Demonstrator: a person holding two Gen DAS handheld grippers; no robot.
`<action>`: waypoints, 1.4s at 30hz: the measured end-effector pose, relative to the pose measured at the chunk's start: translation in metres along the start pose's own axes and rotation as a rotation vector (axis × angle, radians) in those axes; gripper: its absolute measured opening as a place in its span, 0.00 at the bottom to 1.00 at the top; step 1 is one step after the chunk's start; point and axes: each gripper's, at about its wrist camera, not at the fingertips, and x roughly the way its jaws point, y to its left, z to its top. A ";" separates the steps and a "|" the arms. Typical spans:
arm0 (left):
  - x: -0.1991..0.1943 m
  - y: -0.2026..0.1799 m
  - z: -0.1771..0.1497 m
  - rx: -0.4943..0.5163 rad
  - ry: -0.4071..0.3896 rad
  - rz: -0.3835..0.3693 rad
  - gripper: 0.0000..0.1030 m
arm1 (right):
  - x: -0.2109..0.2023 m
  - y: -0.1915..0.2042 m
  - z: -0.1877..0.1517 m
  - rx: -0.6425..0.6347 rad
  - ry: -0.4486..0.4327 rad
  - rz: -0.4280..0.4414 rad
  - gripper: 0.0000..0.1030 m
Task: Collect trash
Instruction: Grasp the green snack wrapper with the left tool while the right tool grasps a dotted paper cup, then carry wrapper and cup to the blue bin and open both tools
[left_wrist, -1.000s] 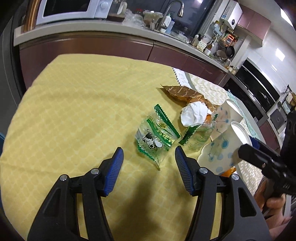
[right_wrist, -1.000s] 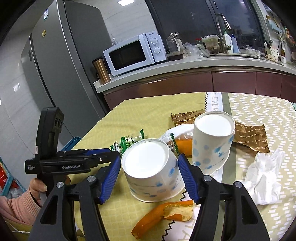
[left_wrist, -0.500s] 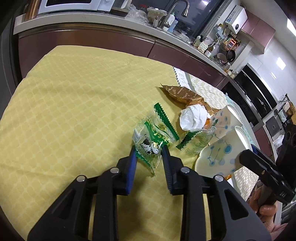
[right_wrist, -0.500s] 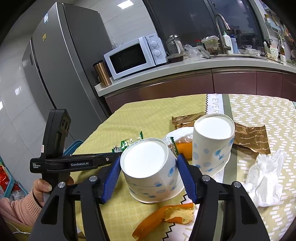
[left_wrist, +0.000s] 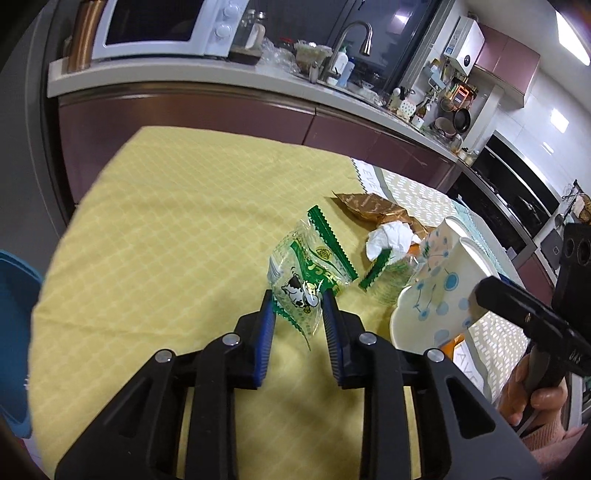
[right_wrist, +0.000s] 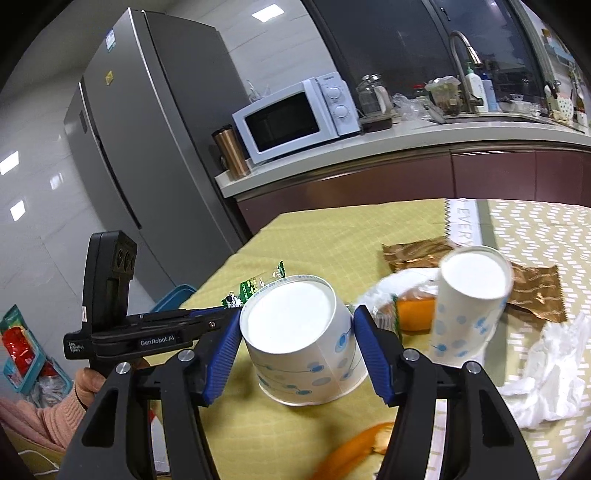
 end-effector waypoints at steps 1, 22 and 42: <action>-0.005 0.002 -0.001 -0.002 -0.007 0.006 0.25 | 0.002 0.002 0.001 -0.003 -0.001 0.006 0.58; -0.090 0.050 -0.028 -0.037 -0.093 0.113 0.25 | 0.051 0.051 0.016 -0.030 0.050 0.186 0.58; -0.160 0.114 -0.043 -0.126 -0.182 0.245 0.25 | 0.097 0.118 0.034 -0.127 0.108 0.329 0.58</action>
